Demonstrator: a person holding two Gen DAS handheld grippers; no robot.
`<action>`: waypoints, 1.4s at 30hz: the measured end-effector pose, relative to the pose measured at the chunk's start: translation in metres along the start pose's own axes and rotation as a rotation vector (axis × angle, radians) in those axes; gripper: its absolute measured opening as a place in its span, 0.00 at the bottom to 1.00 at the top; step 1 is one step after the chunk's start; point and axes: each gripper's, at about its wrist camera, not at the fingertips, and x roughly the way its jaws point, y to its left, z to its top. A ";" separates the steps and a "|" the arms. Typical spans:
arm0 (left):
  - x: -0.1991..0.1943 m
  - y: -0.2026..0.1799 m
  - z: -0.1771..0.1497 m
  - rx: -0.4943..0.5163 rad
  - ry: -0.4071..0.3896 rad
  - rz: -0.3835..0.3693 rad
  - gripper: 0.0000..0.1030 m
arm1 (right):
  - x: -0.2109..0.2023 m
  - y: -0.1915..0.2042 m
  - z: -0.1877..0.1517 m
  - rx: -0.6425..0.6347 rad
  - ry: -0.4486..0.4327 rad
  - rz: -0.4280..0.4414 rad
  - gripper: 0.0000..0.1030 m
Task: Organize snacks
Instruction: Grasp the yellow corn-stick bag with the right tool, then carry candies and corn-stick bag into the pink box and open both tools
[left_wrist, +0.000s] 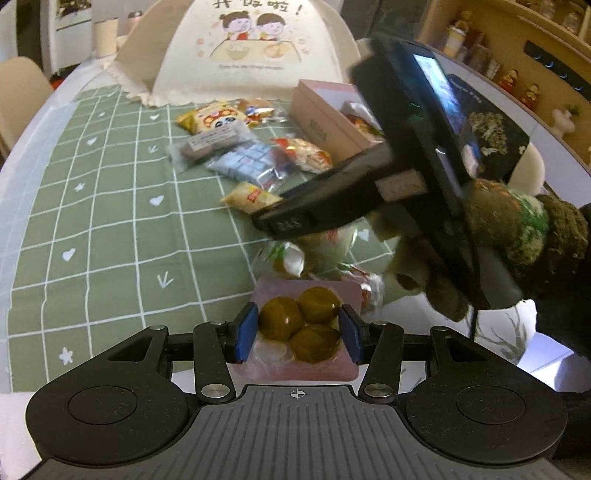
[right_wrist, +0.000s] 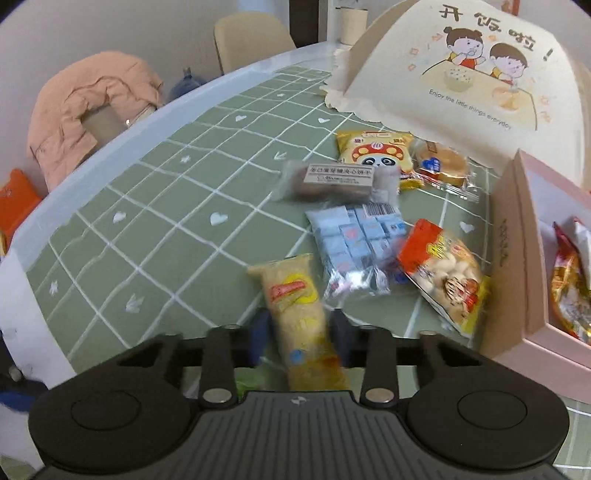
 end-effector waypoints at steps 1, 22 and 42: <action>-0.001 -0.001 0.001 0.004 0.000 -0.005 0.52 | -0.011 -0.003 -0.006 0.015 -0.016 -0.005 0.28; 0.015 -0.019 0.015 0.082 0.053 -0.055 0.52 | -0.064 -0.033 -0.043 0.126 -0.078 0.006 0.40; -0.006 -0.027 0.091 0.102 -0.147 -0.165 0.52 | -0.167 -0.096 -0.064 0.281 -0.197 -0.135 0.28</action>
